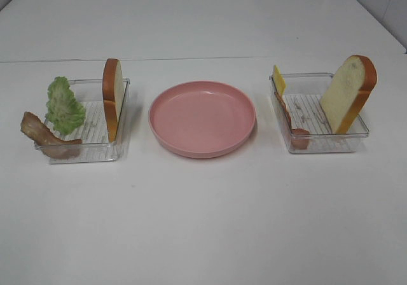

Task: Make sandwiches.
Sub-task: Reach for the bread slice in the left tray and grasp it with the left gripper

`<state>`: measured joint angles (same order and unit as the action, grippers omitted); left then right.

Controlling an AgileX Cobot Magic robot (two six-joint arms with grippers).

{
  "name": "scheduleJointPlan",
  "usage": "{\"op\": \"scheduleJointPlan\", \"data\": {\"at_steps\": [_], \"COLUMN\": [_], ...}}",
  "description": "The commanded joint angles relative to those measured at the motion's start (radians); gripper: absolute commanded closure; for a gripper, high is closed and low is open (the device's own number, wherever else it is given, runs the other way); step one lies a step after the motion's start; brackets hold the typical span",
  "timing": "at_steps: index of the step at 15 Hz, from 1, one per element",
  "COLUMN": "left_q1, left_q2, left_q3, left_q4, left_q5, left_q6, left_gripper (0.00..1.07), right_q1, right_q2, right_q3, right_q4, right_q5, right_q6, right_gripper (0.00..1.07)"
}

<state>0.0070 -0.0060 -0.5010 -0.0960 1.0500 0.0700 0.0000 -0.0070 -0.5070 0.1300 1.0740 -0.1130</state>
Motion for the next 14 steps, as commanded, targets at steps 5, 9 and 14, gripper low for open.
{"op": "scheduleJointPlan", "data": {"at_steps": [5, 9, 14], "left_q1": [-0.003, -0.003, -0.003], "left_q2": [-0.018, -0.015, 0.185], "left_q3": [0.002, -0.035, -0.084], "left_q4": [-0.009, -0.017, -0.051], "left_q5": [-0.01, -0.066, -0.266], "left_q6": [0.001, 0.001, -0.002], "left_gripper": [0.34, 0.34, 0.34], "right_q1": [0.0, 0.0, 0.0], "right_q2": [-0.012, -0.012, -0.012], "right_q3": [0.003, 0.003, 0.003], "right_q4": [-0.001, -0.001, -0.001], "right_q5": [-0.01, -0.01, -0.01], "right_q6": [-0.002, -0.002, -0.002], "right_gripper": [0.27, 0.27, 0.27]}}
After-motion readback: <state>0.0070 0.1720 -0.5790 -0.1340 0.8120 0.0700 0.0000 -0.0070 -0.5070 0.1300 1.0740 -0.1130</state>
